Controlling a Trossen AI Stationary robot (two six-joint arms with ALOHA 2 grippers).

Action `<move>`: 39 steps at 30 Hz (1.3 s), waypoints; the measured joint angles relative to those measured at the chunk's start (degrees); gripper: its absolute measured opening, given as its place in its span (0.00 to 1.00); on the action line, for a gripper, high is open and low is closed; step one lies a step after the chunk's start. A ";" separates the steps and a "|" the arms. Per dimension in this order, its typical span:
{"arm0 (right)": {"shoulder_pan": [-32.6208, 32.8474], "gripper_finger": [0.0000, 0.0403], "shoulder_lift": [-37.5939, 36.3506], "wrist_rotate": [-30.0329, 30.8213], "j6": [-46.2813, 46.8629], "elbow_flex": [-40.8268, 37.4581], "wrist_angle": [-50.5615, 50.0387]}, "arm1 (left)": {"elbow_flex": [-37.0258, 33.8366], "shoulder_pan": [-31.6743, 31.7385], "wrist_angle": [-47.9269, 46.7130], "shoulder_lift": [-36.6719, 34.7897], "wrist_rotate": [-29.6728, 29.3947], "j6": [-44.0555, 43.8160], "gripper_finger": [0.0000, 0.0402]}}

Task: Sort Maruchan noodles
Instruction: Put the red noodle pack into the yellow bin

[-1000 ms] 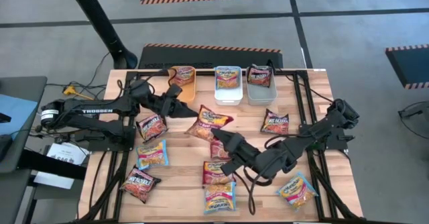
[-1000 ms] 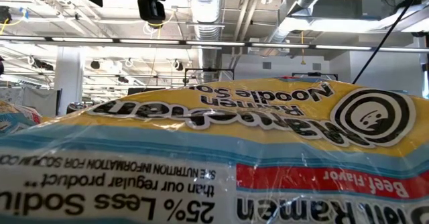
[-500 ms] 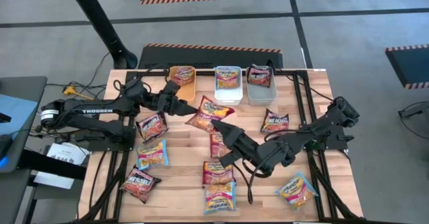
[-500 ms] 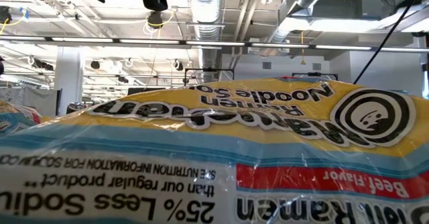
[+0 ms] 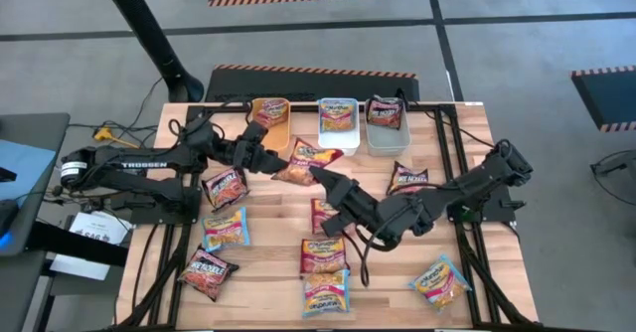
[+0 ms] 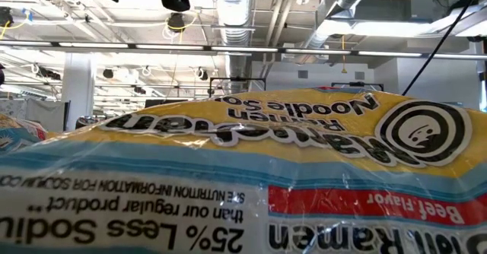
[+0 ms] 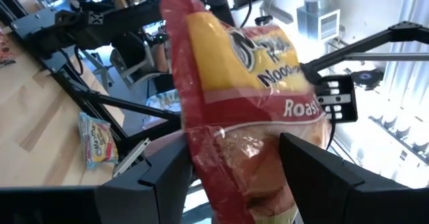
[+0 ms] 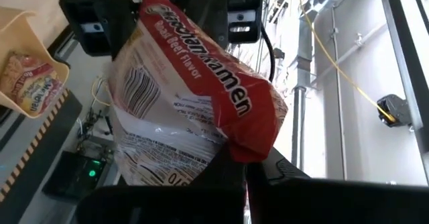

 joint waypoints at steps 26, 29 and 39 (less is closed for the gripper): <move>0.48 0.01 -0.04 -0.73 14.12 0.02 -12.88 | -0.07 -0.49 3.19 0.02 3.57 3.69 0.52; 0.39 0.01 -0.04 -0.75 14.23 0.02 -12.98 | -0.07 -0.49 3.21 0.02 3.54 3.85 0.52; -1.48 0.01 -0.04 -2.17 14.16 0.02 -12.37 | -0.07 -0.51 1.45 0.02 4.37 5.55 0.51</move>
